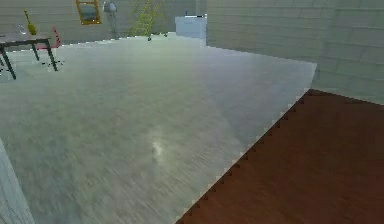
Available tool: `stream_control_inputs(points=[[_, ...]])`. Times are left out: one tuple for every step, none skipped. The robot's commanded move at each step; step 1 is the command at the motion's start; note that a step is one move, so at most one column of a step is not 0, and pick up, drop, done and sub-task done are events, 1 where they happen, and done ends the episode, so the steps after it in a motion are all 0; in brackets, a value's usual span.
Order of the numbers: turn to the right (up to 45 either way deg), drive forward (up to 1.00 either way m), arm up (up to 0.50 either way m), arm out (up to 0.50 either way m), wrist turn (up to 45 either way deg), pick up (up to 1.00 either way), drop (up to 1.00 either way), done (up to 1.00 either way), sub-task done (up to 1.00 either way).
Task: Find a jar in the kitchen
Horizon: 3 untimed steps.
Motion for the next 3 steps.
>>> stream_control_inputs(points=[[0.0, 0.65, 0.0, 0.0, 0.0, 0.0, 0.0, 0.0, 0.0], [-45.0, 0.0, 0.0, 0.0, 0.0, 0.0, 0.0, 0.0, 0.0], [-9.0, 0.0, 0.0, 0.0, 0.0, 0.0, 0.0, 0.0, 0.0]])
